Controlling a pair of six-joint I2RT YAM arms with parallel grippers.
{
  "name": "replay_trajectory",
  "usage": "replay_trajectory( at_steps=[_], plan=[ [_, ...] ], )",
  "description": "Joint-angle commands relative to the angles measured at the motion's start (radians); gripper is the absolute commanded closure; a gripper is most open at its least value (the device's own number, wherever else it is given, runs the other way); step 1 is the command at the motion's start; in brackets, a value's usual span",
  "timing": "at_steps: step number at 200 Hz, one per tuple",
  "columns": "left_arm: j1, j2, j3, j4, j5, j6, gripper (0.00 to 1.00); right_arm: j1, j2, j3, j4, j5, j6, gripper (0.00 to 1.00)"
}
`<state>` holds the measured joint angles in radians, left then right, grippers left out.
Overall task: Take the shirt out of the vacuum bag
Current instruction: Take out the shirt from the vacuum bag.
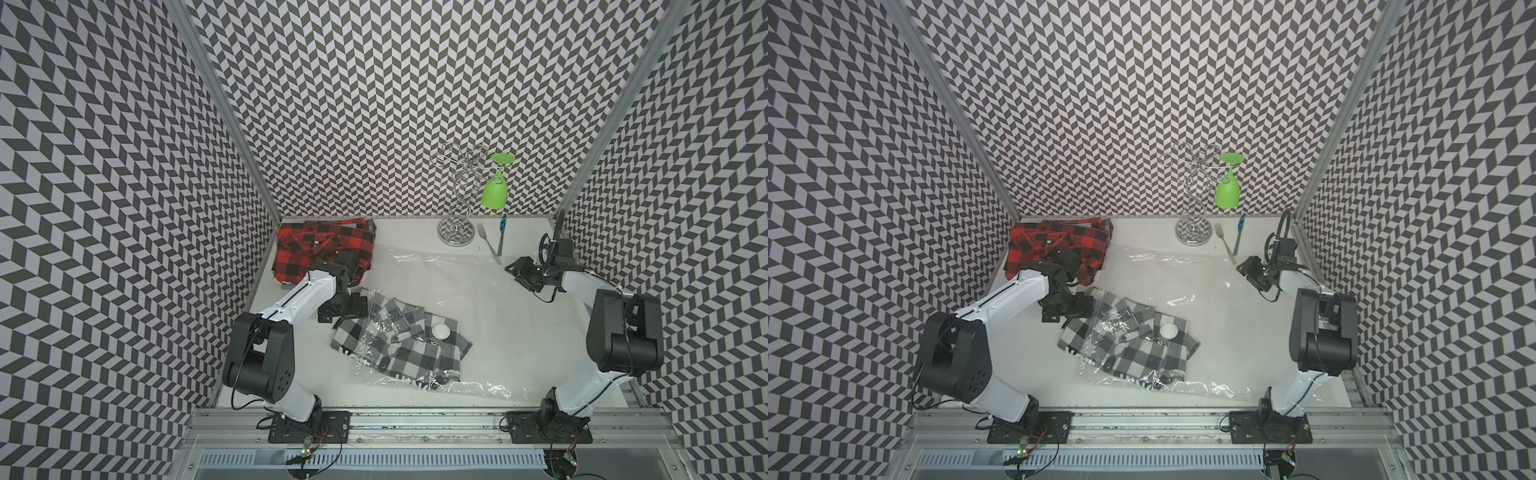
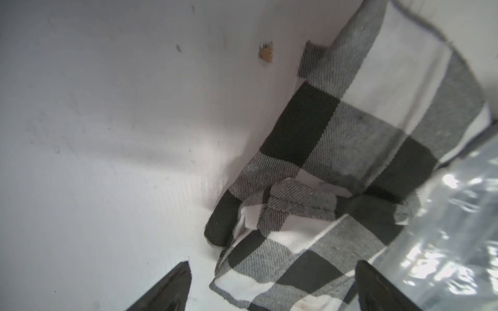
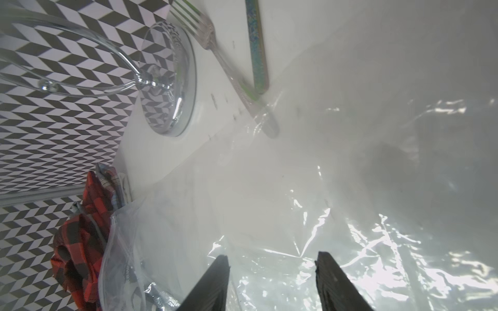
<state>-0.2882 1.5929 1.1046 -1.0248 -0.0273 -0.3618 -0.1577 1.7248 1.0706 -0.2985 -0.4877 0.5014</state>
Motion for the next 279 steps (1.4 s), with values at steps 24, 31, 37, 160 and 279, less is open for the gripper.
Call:
replay_trajectory(
  at_steps=[24,31,37,160,279],
  plan=[
    [-0.015,0.078,0.000,0.073,-0.027,0.081,0.04,0.078,-0.079,0.016,0.001,-0.069,-0.019,0.43],
    [-0.016,0.094,0.003,0.077,-0.029,0.085,0.04,0.097,-0.086,0.012,0.003,-0.074,-0.019,0.43],
    [-0.016,0.105,0.000,0.083,-0.029,0.088,0.04,0.113,-0.093,0.009,0.001,-0.079,-0.020,0.43],
    [-0.008,0.191,-0.062,0.199,0.069,0.158,0.57,0.258,-0.090,-0.117,0.073,-0.092,-0.008,0.44],
    [0.022,0.098,0.075,0.076,0.107,0.181,1.00,0.359,0.126,-0.109,0.106,-0.069,-0.012,0.46]
  ],
)
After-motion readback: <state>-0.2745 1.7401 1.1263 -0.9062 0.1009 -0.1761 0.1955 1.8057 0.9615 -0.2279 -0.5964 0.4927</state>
